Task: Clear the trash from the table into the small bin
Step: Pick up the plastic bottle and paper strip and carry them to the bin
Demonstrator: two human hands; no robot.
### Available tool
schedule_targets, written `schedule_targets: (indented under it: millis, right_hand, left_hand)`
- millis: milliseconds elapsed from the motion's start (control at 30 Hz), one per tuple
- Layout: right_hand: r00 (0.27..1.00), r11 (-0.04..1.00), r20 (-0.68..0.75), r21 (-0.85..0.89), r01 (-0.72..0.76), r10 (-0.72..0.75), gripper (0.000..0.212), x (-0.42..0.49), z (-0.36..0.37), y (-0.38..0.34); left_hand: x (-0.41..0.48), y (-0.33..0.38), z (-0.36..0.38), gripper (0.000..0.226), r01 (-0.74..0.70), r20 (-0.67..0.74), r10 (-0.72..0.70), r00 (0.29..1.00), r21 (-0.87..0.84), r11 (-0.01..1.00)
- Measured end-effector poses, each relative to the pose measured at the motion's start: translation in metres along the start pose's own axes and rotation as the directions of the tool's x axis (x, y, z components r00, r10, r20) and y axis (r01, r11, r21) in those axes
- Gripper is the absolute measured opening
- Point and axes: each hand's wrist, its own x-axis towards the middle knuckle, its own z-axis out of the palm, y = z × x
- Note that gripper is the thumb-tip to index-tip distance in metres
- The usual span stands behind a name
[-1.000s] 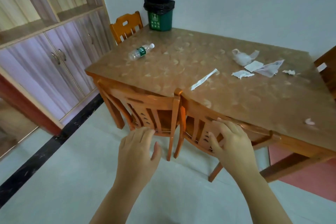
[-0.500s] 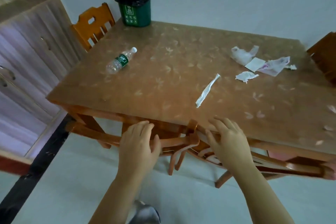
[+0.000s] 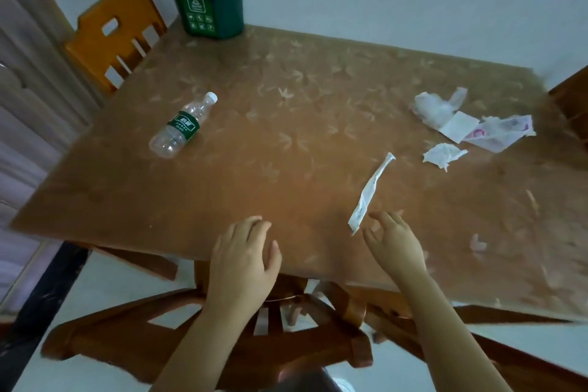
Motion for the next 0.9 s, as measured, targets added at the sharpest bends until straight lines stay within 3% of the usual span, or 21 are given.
schedule_targets:
  millis: [167,333,500,900]
  right_hand:
    - [0.986,0.996,0.156,-0.072,-0.055,0.066,0.035,0.060,0.031,0.023]
    - [0.958,0.965,0.145,0.048,-0.256,0.247,0.039,0.084,0.058,0.026]
    - [0.956,0.958,0.095,0.043,-0.282,0.277,0.033,0.097,0.076,0.019]
    - [0.963,0.934,0.062,0.235,-0.271,0.263,0.026,0.087,0.097,0.010]
  left_hand:
    - [0.030,-0.005,0.007,0.029,0.030,0.020,-0.031,0.999,0.033,0.999]
    - [0.046,-0.012,0.014,0.029,0.050,0.006,-0.050,0.999,0.046,0.998]
    - [0.049,-0.020,0.020,0.030,0.088,0.008,-0.089,0.996,0.052,0.995]
    - [0.028,-0.034,0.009,0.028,0.168,-0.009,-0.168,0.986,0.025,0.985]
